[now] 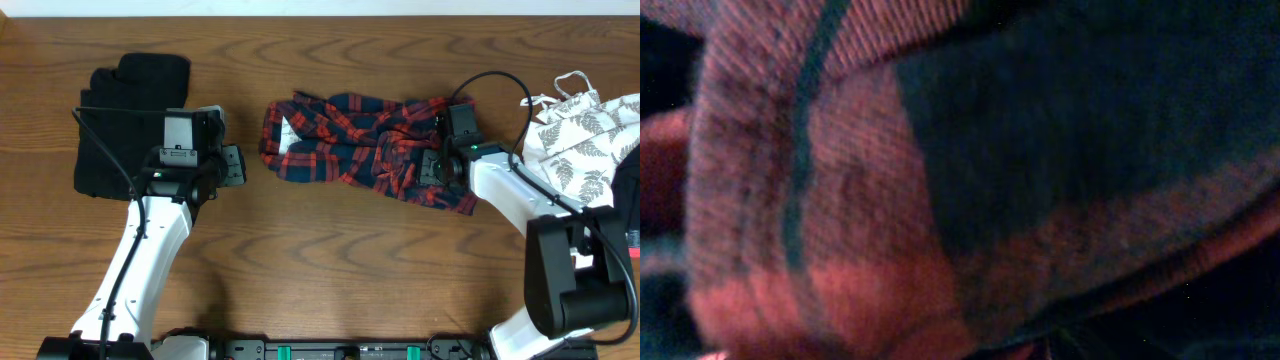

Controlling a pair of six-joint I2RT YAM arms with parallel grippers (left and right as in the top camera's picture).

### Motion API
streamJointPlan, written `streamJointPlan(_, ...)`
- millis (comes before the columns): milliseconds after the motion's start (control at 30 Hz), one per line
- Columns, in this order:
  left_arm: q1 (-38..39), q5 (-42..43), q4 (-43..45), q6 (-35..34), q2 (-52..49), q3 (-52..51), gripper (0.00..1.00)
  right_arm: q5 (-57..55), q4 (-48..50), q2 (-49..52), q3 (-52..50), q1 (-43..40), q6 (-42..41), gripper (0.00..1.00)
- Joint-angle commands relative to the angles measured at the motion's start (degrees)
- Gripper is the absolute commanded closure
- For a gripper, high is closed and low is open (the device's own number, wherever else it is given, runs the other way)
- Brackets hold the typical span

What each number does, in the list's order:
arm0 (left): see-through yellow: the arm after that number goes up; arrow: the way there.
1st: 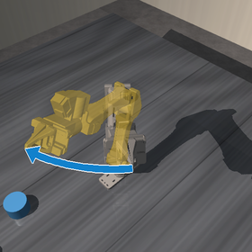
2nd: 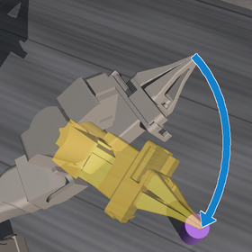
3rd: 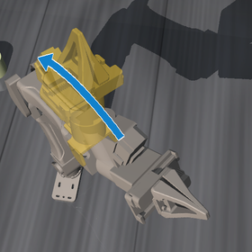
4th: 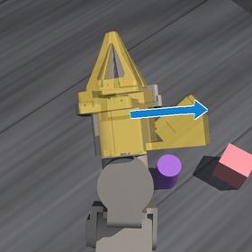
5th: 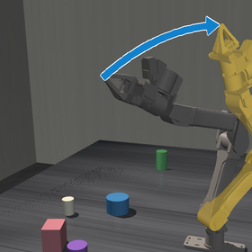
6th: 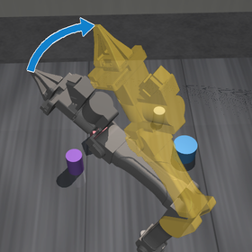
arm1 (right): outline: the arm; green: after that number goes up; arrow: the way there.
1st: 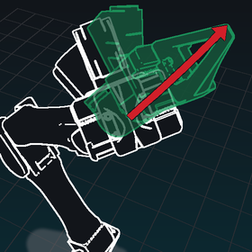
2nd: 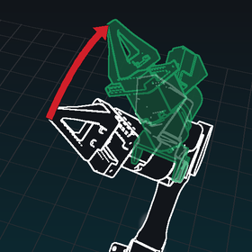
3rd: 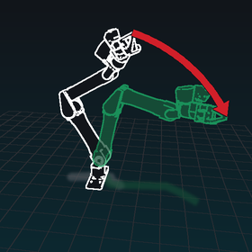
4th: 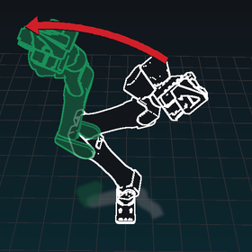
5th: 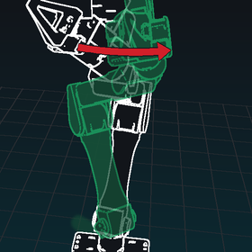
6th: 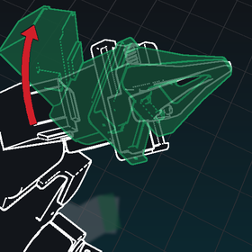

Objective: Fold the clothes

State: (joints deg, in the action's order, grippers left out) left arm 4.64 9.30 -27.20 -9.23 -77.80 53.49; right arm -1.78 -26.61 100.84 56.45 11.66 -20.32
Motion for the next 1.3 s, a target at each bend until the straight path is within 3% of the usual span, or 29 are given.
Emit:
streamJointPlan(0, -0.2, 0.6, -0.2, -0.8, -0.4, 1.1, 0.64, 3.3, -1.5, -5.2, -1.8, 1.0, 0.3, 0.43)
streamJointPlan(233, -0.2, 0.6, -0.2, -0.7, -0.4, 1.1, 0.64, -1.8, 6.8, -22.4, -1.7, 1.0, 3.8, 0.35)
streamJointPlan(367, -0.2, 0.6, -0.2, -0.8, -0.4, 1.1, 0.64, -7.6, 14.4, -24.4, -1.7, 0.6, 4.7, 0.34)
streamJointPlan(633, -0.2, 0.6, -0.2, -0.8, -0.4, 1.1, 0.63, -4.9, 22.9, -13.6, -1.7, -4.6, 3.1, 0.41)
streamJointPlan(900, -0.2, 0.6, -0.2, -0.7, -0.4, 1.1, 0.63, -0.9, 38.8, -0.4, -1.7, -5.4, 3.1, 0.41)
streamJointPlan(1100, -0.2, 0.6, -0.2, -0.7, -0.4, 1.1, 0.63, 5.3, 33.9, 6.9, -1.7, -3.7, 1.7, 0.42)
streamJointPlan(1267, -0.2, 0.6, -0.2, -0.7, -0.4, 1.1, 0.63, 4.2, 29.7, 14.0, -1.7, -1.3, 2.4, 0.4)
